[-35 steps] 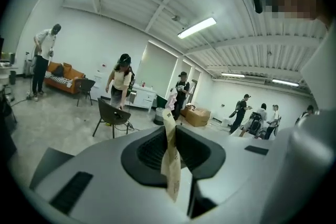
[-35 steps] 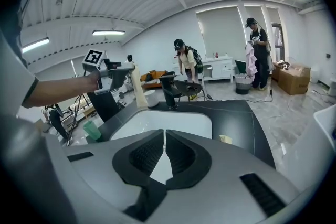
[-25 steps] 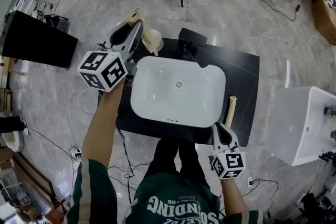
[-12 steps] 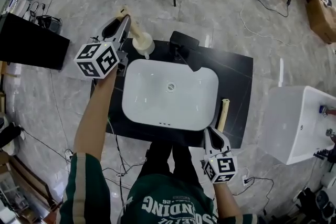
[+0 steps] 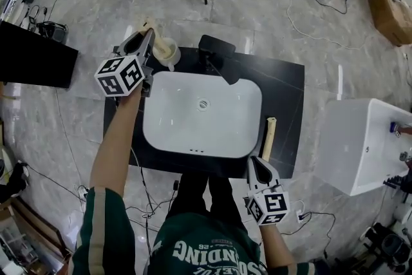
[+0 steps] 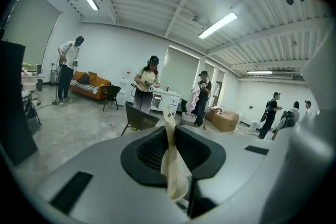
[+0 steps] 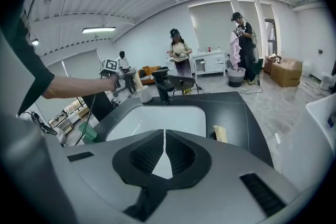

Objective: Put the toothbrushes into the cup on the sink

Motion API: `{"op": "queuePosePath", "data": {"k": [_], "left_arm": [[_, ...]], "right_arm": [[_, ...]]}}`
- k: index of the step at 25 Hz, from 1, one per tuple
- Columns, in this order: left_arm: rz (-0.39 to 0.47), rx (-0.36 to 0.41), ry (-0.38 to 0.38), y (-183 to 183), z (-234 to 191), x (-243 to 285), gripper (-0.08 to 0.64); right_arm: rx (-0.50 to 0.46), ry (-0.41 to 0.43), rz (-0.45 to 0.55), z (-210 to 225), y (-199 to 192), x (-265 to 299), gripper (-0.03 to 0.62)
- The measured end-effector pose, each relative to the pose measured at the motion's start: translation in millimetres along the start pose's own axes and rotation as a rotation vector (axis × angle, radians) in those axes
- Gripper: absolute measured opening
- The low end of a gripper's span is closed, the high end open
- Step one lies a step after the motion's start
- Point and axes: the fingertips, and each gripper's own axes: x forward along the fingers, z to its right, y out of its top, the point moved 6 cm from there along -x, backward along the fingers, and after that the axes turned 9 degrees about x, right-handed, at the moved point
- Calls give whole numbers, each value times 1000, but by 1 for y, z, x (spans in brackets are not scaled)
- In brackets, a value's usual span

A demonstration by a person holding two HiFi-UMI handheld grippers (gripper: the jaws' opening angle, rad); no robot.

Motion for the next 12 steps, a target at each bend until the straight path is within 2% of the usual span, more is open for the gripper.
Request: {"op": "queuePosePath", "data": {"k": [7,10,12], "left_arm": [[-66,26,11,-18,1,2,63],[-81,101,6,-19,6,1,67],[-88,143,7,-18,10,-3,95]], "right_arm": [[-5,-1,2,1,-1,-3,43],[-5,2,10,1,-1,-4,43],[-5,4,15,1,-1,-6,43]]}}
